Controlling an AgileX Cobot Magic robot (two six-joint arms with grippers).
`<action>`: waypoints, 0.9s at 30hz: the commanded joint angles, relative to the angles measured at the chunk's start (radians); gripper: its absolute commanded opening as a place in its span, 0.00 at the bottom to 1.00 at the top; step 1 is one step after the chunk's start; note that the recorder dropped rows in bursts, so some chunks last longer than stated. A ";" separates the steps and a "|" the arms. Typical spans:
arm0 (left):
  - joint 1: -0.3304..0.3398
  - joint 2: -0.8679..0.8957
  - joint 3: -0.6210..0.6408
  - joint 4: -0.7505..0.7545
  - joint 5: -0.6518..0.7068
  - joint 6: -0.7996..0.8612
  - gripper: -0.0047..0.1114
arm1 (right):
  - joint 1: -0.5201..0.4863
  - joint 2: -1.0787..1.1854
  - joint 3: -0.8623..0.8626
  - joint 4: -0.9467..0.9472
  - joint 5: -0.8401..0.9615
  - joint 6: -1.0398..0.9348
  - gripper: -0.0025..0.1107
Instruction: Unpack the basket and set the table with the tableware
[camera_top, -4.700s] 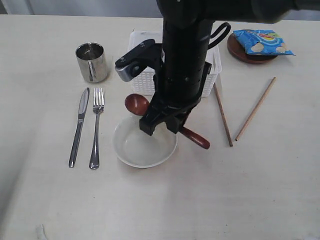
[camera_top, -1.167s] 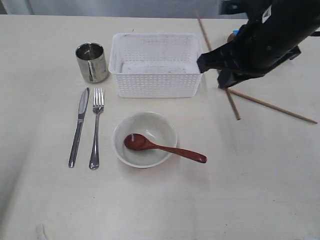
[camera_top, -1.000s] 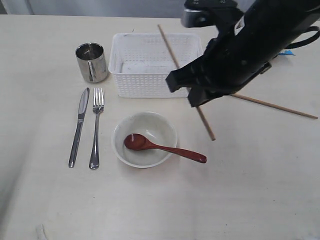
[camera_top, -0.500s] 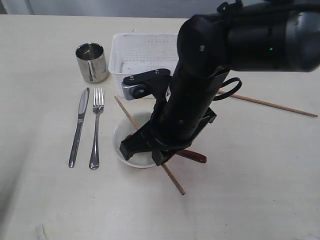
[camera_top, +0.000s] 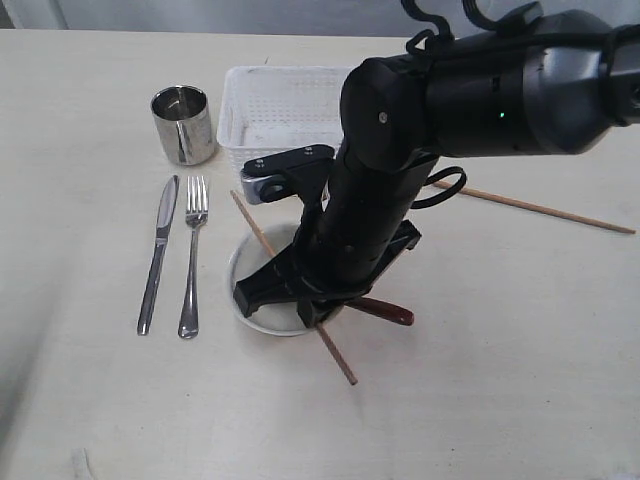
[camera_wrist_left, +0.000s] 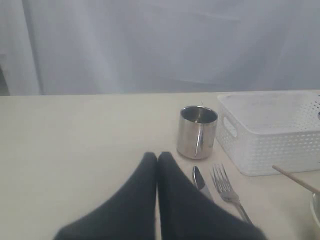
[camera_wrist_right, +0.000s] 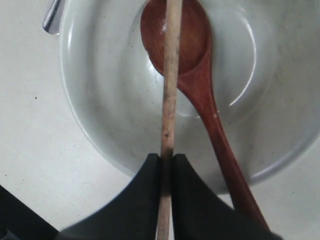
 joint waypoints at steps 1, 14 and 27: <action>-0.001 -0.004 0.003 -0.003 -0.011 0.000 0.04 | 0.001 0.000 0.000 -0.011 -0.009 -0.005 0.02; -0.001 -0.004 0.003 -0.003 -0.011 0.000 0.04 | 0.001 0.000 0.000 -0.011 -0.011 -0.015 0.02; -0.001 -0.004 0.003 -0.003 -0.011 0.000 0.04 | 0.001 0.000 0.000 -0.036 -0.034 -0.017 0.28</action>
